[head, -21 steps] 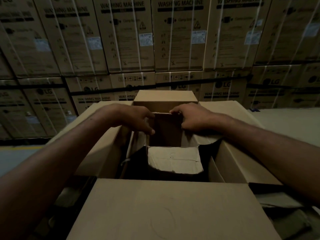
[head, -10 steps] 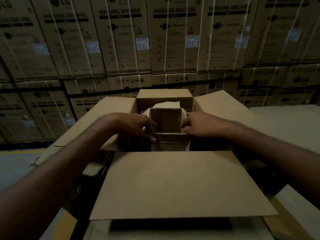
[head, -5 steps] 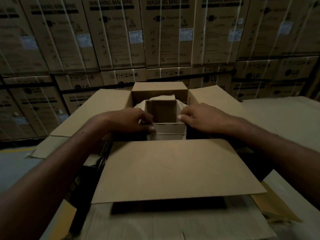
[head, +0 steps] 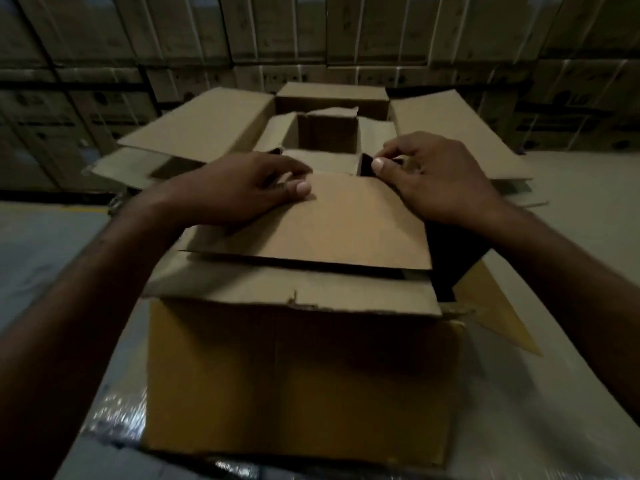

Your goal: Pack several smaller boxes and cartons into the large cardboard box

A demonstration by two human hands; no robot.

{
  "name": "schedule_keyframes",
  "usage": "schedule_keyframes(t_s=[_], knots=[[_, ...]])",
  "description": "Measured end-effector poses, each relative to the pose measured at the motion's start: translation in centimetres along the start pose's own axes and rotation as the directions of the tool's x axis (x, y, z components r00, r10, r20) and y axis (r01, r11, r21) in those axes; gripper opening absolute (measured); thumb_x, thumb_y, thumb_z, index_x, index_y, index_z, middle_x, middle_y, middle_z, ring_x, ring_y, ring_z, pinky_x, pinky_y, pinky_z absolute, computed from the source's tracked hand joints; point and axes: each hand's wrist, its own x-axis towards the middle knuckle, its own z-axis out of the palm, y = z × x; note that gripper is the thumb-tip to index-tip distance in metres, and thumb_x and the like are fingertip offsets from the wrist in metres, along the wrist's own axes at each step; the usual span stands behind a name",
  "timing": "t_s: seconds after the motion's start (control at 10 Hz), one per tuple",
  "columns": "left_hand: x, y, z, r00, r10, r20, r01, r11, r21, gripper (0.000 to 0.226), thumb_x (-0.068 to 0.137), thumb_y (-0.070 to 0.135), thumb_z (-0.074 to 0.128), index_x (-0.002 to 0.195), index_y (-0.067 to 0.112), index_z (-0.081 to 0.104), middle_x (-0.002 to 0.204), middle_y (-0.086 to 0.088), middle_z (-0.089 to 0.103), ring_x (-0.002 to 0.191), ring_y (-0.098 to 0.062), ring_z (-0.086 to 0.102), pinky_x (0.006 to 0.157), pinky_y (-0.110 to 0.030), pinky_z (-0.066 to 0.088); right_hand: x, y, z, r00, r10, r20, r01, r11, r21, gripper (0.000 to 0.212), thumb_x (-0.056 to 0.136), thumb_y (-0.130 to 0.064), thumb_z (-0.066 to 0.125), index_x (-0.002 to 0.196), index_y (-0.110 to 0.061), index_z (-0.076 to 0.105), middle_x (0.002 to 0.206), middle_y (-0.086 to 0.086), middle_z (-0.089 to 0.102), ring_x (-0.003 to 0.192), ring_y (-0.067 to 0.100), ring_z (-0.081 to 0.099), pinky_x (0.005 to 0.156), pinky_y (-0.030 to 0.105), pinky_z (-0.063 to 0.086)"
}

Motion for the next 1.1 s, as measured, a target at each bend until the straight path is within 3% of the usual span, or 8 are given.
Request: schedule_keyframes(t_s=[0.1, 0.2, 0.3, 0.4, 0.5, 0.7, 0.9, 1.1], knots=[[-1.1, 0.9, 2.0, 0.99, 0.009, -0.14, -0.004, 0.999, 0.035, 0.047, 0.102, 0.048, 0.047, 0.148, 0.038, 0.048, 0.149, 0.001, 0.051, 0.126, -0.013, 0.048, 0.097, -0.032, 0.037, -1.5, 0.7, 0.4, 0.995, -0.071, 0.067, 0.075, 0.995, -0.06, 0.047, 0.104, -0.054, 0.042, 0.079, -0.022, 0.066, 0.079, -0.006, 0.065, 0.079, 0.016, 0.059, 0.067, 0.032, 0.034], [-2.3, 1.7, 3.1, 0.975, -0.023, -0.22, 0.024, 1.0, 0.002, 0.045, 0.105, 0.042, 0.045, 0.15, 0.035, 0.046, 0.157, -0.002, 0.044, 0.142, -0.024, 0.041, 0.113, -0.043, 0.033, -2.3, 1.2, -0.5, 0.985, -0.1, 0.14, 0.101, 0.995, 0.005, 0.045, 0.107, -0.05, 0.041, 0.083, -0.023, 0.069, 0.082, 0.0, 0.066, 0.081, 0.02, 0.057, 0.067, 0.037, 0.039], [-3.5, 2.8, 4.1, 0.959, -0.113, -0.258, 0.092, 0.992, -0.091, 0.047, 0.104, 0.044, 0.049, 0.15, 0.036, 0.046, 0.162, 0.005, 0.037, 0.147, -0.021, 0.033, 0.11, -0.038, 0.031, -3.7, 1.3, -1.9, 0.985, -0.079, 0.152, 0.062, 0.992, 0.114, 0.033, 0.107, -0.039, 0.049, 0.129, -0.024, 0.069, 0.121, -0.005, 0.068, 0.104, 0.01, 0.056, 0.081, 0.031, 0.042], [-4.4, 3.6, 5.0, 0.953, -0.094, -0.289, 0.088, 0.996, -0.036, 0.05, 0.104, 0.044, 0.049, 0.153, 0.036, 0.042, 0.166, 0.006, 0.029, 0.153, -0.019, 0.022, 0.119, -0.043, 0.024, -5.1, 1.7, -1.9, 0.984, -0.101, 0.147, 0.091, 0.993, 0.074, 0.041, 0.108, -0.038, 0.048, 0.145, -0.023, 0.057, 0.138, -0.003, 0.062, 0.121, 0.013, 0.053, 0.096, 0.031, 0.039], [-5.2, 3.9, 6.1, 0.953, -0.078, -0.293, 0.096, 0.994, 0.047, 0.054, 0.105, 0.046, 0.046, 0.157, 0.033, 0.036, 0.169, 0.005, 0.022, 0.156, -0.018, 0.013, 0.124, -0.047, 0.015, -6.3, 1.8, -1.8, 0.976, -0.123, 0.181, 0.125, 0.992, -0.002, 0.047, 0.108, -0.039, 0.046, 0.153, -0.023, 0.047, 0.146, 0.001, 0.056, 0.135, 0.019, 0.047, 0.11, 0.038, 0.036], [-6.2, 4.4, 6.6, 0.925, -0.083, -0.371, 0.101, 0.994, 0.03, 0.054, 0.103, 0.047, 0.052, 0.153, 0.027, 0.045, 0.164, 0.0, 0.033, 0.15, -0.02, 0.03, 0.118, -0.043, 0.028, -7.9, 1.6, -2.6, 0.979, -0.064, 0.196, 0.066, 0.998, -0.002, 0.051, 0.107, -0.038, 0.049, 0.155, -0.025, 0.041, 0.161, -0.001, 0.041, 0.149, 0.02, 0.034, 0.122, 0.043, 0.027], [-6.7, 6.8, 6.5, 0.835, -0.158, -0.528, 0.108, 0.986, -0.124, 0.049, 0.099, 0.041, 0.063, 0.145, 0.025, 0.054, 0.149, -0.002, 0.054, 0.136, -0.021, 0.05, 0.105, -0.04, 0.043, -9.3, 2.9, -5.4, 0.999, -0.04, 0.001, 0.04, 0.999, 0.022, 0.048, 0.106, -0.038, 0.052, 0.152, -0.023, 0.048, 0.157, 0.0, 0.048, 0.147, 0.02, 0.037, 0.121, 0.043, 0.032], [-5.1, 12.4, 4.8, 0.772, -0.045, -0.635, 0.028, 0.999, -0.037, 0.047, 0.098, 0.036, 0.063, 0.143, 0.023, 0.054, 0.143, -0.003, 0.057, 0.13, -0.02, 0.053, 0.102, -0.038, 0.047, -8.1, 5.1, -9.9, 0.987, -0.023, -0.156, 0.017, 0.999, -0.041, 0.044, 0.105, -0.039, 0.053, 0.146, -0.022, 0.055, 0.151, 0.0, 0.054, 0.143, 0.021, 0.042, 0.115, 0.041, 0.035]])
